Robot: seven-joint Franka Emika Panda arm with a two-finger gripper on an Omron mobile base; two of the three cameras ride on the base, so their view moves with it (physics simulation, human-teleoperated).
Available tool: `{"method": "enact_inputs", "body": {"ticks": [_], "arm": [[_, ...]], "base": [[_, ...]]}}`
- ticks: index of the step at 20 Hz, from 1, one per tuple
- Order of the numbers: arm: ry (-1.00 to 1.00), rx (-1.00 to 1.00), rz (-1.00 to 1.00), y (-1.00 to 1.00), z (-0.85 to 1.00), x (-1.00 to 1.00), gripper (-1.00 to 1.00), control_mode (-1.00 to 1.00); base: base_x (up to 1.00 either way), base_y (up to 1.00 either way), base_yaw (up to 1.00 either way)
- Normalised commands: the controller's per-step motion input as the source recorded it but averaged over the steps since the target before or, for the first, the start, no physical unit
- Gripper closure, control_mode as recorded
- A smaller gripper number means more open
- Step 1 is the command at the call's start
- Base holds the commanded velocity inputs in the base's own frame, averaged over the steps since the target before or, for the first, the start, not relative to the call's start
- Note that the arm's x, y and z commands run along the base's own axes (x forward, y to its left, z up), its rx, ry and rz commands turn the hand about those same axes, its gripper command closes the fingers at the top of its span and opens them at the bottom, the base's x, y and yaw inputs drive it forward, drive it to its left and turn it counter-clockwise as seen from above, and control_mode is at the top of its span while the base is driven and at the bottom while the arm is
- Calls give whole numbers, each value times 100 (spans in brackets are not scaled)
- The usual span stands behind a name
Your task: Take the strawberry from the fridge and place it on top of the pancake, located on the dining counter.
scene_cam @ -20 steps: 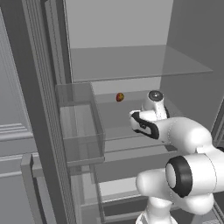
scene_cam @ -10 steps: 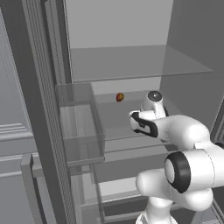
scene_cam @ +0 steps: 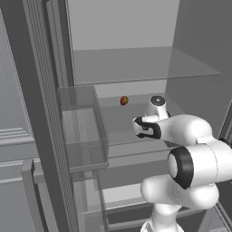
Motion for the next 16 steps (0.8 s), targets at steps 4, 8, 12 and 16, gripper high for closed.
{"method": "enact_inputs", "body": {"ticks": [4,8,12,16], "arm": [[3,0,0,0,-19,19,-100,-100],[0,0,0,0,0,12,-100,-100],[1,0,0,0,-7,2,100,-100],[1,0,0,0,-11,0,100,-100]], "base": [[0,0,0],[0,0,0],[0,0,0],[0,0,0]]}}
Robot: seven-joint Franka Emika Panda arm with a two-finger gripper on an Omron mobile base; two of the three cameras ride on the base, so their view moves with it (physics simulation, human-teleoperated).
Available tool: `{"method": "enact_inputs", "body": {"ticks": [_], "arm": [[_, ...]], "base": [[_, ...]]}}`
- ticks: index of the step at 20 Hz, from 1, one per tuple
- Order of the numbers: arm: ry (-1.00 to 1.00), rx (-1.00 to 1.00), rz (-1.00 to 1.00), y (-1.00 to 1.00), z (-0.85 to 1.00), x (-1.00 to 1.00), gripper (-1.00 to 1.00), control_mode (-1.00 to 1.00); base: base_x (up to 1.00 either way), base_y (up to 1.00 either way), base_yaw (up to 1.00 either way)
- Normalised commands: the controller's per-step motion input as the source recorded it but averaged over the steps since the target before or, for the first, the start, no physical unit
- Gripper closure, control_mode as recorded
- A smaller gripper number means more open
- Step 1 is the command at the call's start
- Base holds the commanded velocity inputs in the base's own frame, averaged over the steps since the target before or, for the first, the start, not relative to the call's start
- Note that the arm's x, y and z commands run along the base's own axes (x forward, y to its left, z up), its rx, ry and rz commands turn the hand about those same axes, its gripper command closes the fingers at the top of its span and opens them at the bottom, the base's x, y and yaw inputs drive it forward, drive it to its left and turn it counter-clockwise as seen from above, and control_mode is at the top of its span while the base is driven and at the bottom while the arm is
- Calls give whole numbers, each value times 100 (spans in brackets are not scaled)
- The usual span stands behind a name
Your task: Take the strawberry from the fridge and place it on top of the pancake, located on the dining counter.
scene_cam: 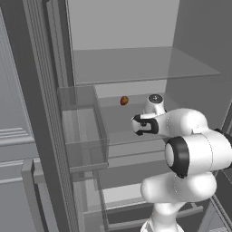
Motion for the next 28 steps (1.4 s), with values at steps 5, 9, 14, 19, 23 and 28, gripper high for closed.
{"method": "enact_inputs", "body": {"ticks": [5,9,14,19,23,28], "arm": [[0,0,0,0,-4,-1,100,-100],[0,1,0,-5,11,-40,100,-100],[-4,1,0,0,41,-95,100,-100],[-3,0,0,0,67,-100,100,-100],[0,0,0,0,92,-100,100,-100],[7,0,0,0,93,-86,100,-100]], "base": [[0,0,0],[0,0,0],[0,0,0],[0,0,0],[0,0,0],[0,0,0]]}}
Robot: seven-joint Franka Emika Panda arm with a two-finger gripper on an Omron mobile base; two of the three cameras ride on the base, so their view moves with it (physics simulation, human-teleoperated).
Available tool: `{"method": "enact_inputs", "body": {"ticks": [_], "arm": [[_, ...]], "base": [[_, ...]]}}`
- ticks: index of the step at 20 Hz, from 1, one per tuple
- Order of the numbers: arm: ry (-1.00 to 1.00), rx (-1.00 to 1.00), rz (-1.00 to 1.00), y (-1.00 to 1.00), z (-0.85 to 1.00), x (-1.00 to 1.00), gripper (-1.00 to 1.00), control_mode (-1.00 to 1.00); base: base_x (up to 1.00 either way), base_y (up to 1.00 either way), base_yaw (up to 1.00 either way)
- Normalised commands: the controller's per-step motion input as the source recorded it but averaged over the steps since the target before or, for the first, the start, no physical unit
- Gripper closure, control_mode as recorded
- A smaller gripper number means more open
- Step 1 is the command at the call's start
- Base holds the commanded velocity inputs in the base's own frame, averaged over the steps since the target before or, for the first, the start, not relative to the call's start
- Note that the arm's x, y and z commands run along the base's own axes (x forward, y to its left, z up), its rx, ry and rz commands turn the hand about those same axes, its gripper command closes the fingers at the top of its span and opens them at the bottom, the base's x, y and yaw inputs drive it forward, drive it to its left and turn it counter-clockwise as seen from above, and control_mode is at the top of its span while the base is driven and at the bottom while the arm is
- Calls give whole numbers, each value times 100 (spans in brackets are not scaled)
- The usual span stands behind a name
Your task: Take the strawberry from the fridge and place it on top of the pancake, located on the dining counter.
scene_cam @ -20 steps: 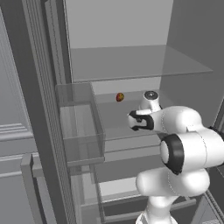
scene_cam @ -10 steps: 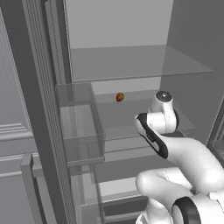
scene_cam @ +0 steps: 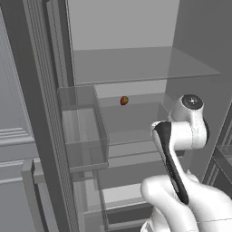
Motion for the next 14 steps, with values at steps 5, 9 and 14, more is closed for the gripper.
{"method": "enact_inputs", "body": {"ticks": [5,9,14], "arm": [[11,1,0,6,92,-86,100,-100],[10,6,1,9,53,-77,100,-100],[20,0,2,22,7,-64,100,-100]], "base": [[0,0,0],[0,0,0],[0,0,0]]}}
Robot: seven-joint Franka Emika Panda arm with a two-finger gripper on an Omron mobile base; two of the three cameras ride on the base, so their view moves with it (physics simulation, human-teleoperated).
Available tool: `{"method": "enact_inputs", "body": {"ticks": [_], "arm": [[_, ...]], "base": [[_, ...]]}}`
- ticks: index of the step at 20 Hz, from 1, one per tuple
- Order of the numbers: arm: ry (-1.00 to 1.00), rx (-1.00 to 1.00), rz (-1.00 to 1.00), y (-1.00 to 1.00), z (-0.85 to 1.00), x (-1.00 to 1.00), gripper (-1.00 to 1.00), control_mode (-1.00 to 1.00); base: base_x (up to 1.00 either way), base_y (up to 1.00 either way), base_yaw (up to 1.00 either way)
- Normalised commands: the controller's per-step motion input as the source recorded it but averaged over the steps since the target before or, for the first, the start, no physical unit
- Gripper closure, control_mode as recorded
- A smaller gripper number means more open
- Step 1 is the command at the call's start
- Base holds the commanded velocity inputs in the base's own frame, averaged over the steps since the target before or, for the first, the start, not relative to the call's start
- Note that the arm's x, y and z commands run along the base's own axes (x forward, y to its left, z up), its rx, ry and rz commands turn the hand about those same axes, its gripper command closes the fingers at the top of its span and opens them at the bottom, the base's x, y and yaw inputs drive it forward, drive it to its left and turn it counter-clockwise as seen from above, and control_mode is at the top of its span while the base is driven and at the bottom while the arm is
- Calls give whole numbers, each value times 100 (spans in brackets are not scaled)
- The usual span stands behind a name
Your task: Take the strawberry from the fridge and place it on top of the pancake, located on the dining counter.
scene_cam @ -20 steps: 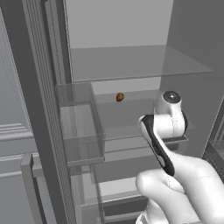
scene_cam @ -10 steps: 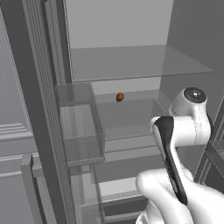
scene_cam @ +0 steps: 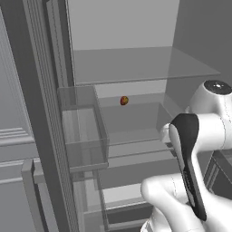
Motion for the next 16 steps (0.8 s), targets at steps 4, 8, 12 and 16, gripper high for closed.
{"method": "enact_inputs", "body": {"ticks": [4,8,12,16], "arm": [[10,-5,0,6,3,-59,100,-100],[-14,3,0,-1,-7,-38,100,-100],[-8,0,0,0,-15,-29,100,-100],[0,0,0,0,0,-5,100,-100]], "base": [[0,0,0],[0,0,0],[0,0,0],[0,0,0]]}}
